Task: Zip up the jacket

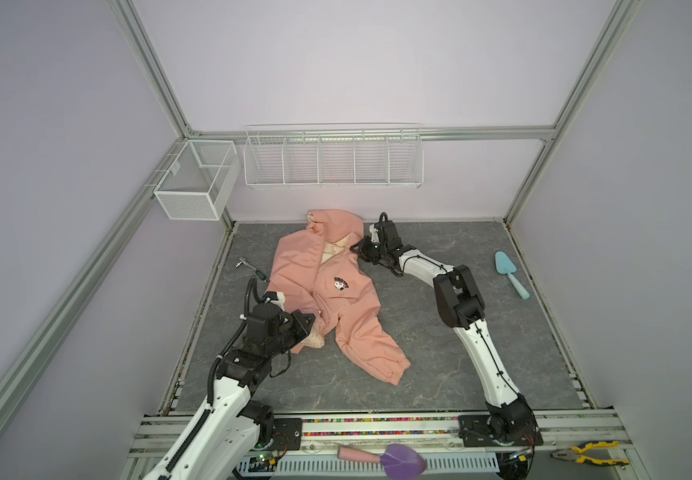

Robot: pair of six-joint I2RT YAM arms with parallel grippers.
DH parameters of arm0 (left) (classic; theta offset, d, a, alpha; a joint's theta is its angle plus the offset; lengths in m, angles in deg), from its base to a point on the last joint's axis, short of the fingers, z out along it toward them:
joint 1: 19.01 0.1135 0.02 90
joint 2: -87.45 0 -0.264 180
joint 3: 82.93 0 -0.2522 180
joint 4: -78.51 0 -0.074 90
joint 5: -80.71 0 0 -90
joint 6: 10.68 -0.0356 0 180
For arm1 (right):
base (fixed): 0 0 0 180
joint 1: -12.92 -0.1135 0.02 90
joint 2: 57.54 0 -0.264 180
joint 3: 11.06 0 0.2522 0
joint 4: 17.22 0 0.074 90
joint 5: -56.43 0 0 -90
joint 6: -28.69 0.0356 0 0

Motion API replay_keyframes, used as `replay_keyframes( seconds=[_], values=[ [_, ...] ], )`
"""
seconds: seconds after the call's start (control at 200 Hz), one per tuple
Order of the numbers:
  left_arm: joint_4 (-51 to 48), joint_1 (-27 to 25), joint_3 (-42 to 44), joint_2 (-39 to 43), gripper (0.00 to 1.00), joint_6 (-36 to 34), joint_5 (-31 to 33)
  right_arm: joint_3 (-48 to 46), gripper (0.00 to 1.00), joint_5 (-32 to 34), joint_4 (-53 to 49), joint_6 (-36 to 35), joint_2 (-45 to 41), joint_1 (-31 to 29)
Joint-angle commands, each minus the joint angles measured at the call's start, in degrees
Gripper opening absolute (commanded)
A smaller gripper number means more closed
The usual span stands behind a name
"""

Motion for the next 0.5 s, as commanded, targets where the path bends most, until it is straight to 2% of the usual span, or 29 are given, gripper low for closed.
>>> replay_keyframes(
  seconds=[0.0,0.175,0.35,0.495],
  values=[
    [-1.0,0.2,0.5,-0.1,0.0,-1.1,1.3,-7.1,0.08,0.9,7.2,2.4,-4.8,2.5],
    [0.9,0.2,0.4,-1.7,0.0,-2.3,2.1,-24.9,0.07,3.0,13.7,0.2,-17.0,7.4],
    [4.9,0.3,-1.4,-9.6,0.0,-4.4,2.1,-37.0,0.07,1.8,16.1,-0.9,-25.6,13.9],
    [5.6,0.3,-6.4,-15.8,0.0,-8.6,4.1,-46.1,0.07,1.2,15.8,-2.2,-32.3,19.1]
  ],
)
